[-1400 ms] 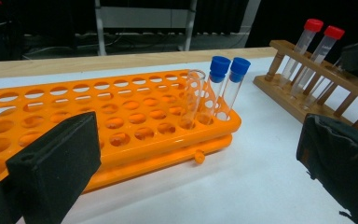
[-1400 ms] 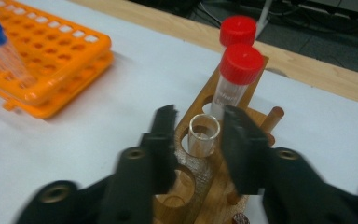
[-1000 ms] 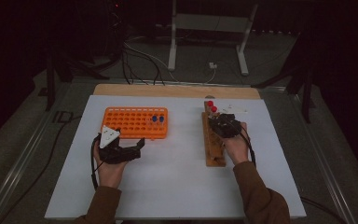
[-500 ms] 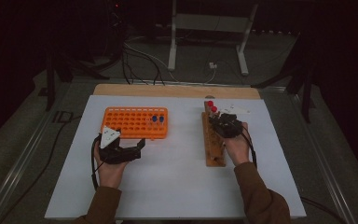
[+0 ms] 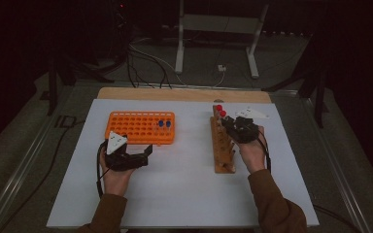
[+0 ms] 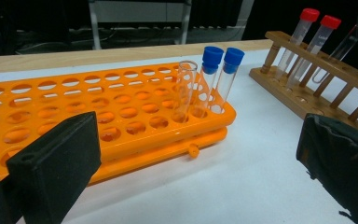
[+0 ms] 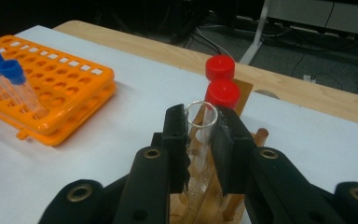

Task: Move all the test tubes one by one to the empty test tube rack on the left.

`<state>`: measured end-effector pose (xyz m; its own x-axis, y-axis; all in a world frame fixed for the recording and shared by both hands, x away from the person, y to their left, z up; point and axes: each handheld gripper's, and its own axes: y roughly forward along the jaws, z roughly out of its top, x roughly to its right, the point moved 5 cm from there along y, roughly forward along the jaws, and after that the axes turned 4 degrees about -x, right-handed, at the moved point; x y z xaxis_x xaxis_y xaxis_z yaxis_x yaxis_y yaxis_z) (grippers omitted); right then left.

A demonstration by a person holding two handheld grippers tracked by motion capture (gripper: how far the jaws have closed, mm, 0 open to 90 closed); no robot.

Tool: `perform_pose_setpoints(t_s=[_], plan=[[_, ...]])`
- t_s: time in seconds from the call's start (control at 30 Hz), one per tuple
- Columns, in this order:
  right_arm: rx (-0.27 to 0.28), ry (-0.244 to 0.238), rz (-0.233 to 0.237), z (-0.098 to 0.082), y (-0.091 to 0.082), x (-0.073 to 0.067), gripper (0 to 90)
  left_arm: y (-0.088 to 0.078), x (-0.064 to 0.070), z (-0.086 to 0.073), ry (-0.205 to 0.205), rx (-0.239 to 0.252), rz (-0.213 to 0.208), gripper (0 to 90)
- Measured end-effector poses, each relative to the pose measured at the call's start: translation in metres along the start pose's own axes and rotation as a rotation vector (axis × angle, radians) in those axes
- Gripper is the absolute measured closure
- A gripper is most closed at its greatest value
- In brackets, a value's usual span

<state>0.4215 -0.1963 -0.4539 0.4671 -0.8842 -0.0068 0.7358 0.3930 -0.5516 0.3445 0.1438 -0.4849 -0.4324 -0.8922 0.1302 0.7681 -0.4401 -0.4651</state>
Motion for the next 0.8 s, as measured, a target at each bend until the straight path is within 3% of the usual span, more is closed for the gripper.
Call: perform_pose_setpoints(t_s=[0.53,0.8], plan=[[0.069,-0.024,0.018,0.018,-0.023,-0.006,76.7,0.001,0.002,0.000,0.017,-0.005,0.001,0.3],[0.072,-0.012,0.084,0.018,-0.025,-0.017,76.7,0.002,0.007,0.001,0.033,-0.006,-0.005,0.4]])
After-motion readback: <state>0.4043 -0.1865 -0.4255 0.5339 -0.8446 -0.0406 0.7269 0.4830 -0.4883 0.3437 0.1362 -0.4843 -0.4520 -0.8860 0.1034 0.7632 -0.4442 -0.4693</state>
